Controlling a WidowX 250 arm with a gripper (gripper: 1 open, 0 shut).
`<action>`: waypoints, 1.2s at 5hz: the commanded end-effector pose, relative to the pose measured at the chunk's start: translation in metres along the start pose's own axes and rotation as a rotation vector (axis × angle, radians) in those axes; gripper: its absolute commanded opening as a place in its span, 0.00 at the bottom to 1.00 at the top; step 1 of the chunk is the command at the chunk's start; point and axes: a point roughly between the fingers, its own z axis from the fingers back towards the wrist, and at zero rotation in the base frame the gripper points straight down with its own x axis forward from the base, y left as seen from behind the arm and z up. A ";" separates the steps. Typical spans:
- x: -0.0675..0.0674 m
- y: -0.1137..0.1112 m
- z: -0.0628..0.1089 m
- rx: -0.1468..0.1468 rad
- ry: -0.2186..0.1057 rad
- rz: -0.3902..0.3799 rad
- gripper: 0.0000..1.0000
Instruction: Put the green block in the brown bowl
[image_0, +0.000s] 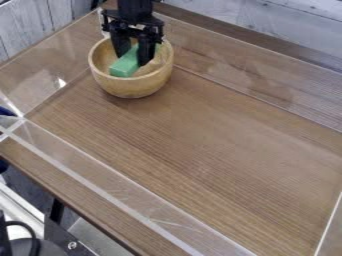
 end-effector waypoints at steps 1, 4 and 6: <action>0.009 0.010 0.022 0.029 -0.072 0.013 0.00; 0.011 0.014 0.019 0.026 -0.065 0.026 0.00; 0.012 0.016 0.017 0.026 -0.061 0.032 0.00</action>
